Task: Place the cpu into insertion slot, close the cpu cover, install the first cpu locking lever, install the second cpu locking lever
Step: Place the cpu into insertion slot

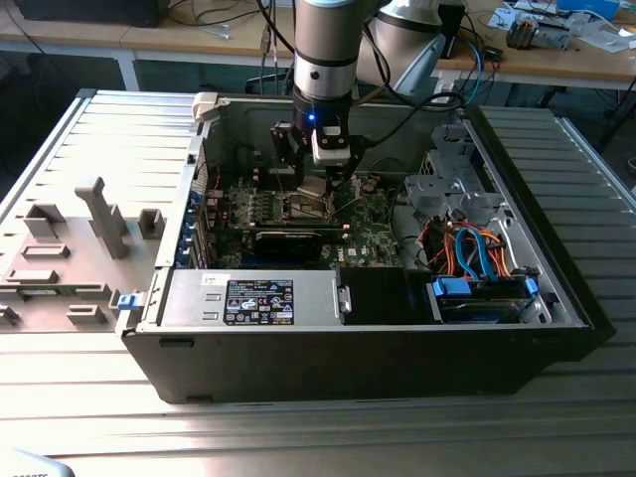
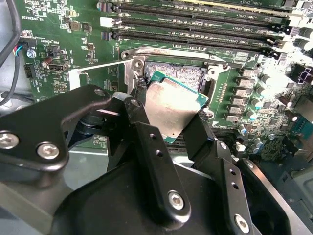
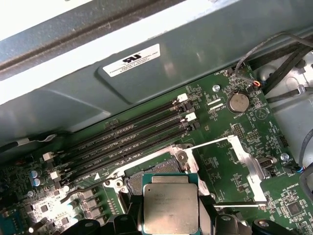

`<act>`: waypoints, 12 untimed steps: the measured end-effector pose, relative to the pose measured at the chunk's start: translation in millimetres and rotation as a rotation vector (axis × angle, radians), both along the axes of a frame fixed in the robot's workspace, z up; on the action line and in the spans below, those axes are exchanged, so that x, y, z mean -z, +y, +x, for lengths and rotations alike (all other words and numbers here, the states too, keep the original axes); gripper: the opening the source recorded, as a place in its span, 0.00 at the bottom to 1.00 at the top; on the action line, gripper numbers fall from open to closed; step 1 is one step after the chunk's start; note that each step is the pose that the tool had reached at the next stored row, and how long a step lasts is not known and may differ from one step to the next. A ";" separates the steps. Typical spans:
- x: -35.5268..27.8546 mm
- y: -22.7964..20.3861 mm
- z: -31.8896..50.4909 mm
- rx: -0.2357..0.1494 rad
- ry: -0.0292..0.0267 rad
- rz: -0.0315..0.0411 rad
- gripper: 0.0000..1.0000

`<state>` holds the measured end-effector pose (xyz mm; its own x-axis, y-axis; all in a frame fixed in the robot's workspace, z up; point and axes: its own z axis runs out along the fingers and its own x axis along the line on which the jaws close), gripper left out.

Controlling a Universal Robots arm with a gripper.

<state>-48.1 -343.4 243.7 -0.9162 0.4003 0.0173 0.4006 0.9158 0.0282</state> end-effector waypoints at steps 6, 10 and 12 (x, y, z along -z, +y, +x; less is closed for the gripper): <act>0.1 0.0 0.0 0.014 0.0000 0.0001 0.54; 0.1 0.0 0.0 0.022 0.0000 0.0000 0.54; 0.1 0.0 0.0 0.027 0.0000 0.0000 0.54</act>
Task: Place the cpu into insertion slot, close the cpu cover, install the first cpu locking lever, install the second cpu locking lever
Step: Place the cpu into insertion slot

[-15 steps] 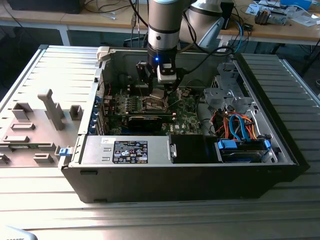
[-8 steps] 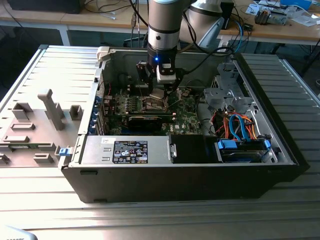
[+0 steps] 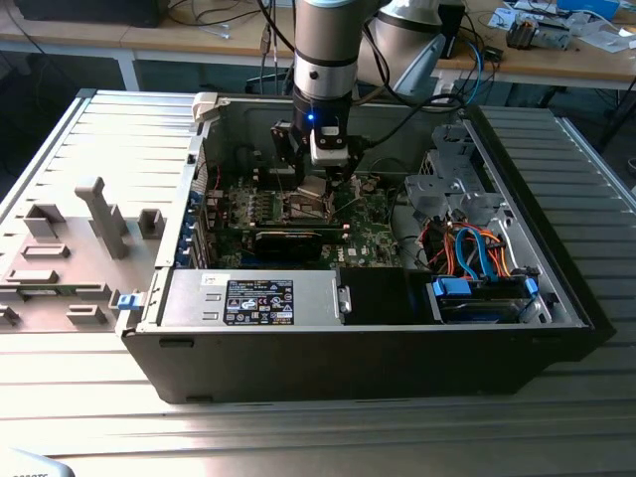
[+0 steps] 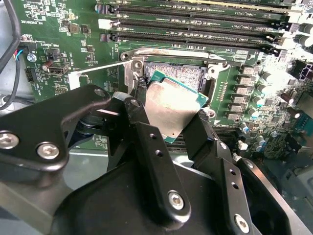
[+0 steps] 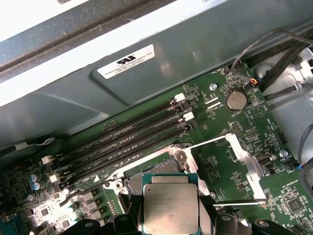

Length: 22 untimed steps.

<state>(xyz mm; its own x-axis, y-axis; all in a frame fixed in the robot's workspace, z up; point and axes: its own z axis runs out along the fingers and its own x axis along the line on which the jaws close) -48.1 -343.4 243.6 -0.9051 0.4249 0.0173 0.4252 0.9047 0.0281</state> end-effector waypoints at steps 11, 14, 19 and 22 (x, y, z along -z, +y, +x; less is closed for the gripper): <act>0.1 0.0 0.0 0.027 0.0000 0.0000 0.54; 0.2 0.0 0.0 0.036 0.0000 0.0000 0.54; 0.2 0.0 0.0 0.046 0.0000 0.0000 0.54; 0.2 0.0 0.0 0.055 0.0000 0.0000 0.54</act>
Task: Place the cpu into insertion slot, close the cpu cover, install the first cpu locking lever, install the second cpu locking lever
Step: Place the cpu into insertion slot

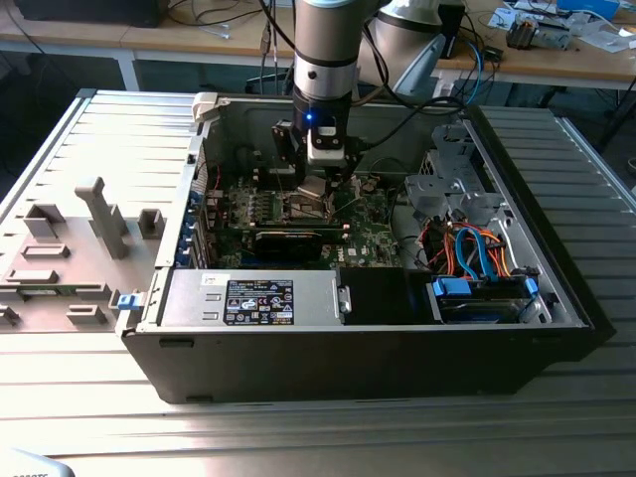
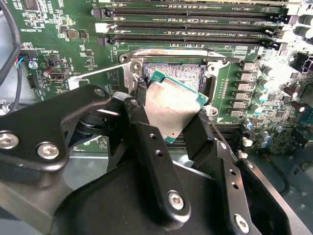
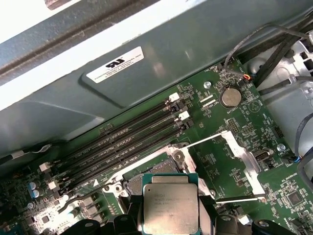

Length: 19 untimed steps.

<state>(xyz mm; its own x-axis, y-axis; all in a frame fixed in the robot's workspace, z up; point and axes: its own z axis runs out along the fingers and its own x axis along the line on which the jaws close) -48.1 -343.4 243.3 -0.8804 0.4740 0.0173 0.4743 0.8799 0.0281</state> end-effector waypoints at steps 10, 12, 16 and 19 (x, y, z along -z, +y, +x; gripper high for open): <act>0.1 0.0 0.0 0.023 0.0000 0.0000 0.54; 0.1 0.0 0.0 0.028 0.0000 0.0000 0.54; 0.1 0.0 0.0 0.035 0.0000 0.0000 0.54; 0.2 0.0 0.0 0.041 0.0000 0.0000 0.54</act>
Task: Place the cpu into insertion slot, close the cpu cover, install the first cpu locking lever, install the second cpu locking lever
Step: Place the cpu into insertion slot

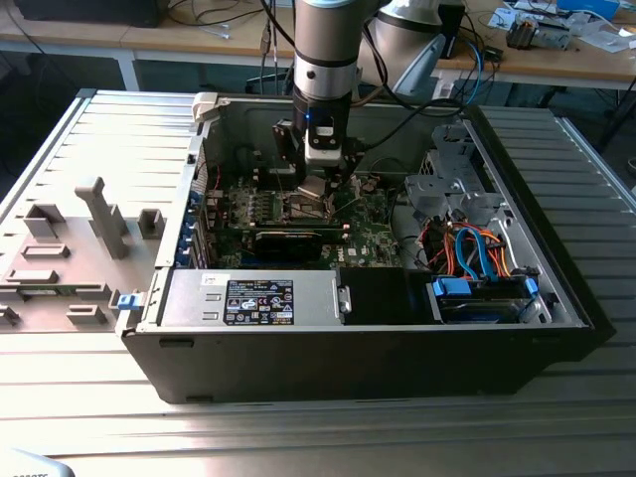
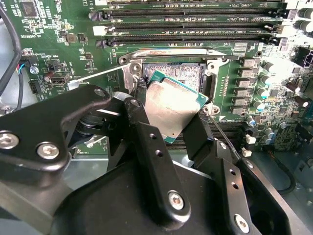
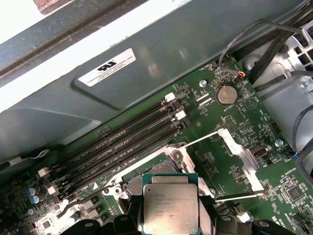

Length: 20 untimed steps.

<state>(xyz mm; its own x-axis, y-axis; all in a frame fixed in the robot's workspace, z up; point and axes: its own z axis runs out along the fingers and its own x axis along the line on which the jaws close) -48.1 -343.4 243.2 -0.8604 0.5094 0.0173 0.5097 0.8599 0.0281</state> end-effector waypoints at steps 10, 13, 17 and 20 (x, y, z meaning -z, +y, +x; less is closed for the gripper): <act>0.1 0.0 0.0 0.022 -0.0001 0.0001 0.54; 0.1 0.0 0.0 0.027 0.0000 0.0000 0.54; 0.1 0.0 0.0 0.036 0.0000 0.0000 0.54; 0.1 0.0 0.0 0.044 0.0000 0.0000 0.54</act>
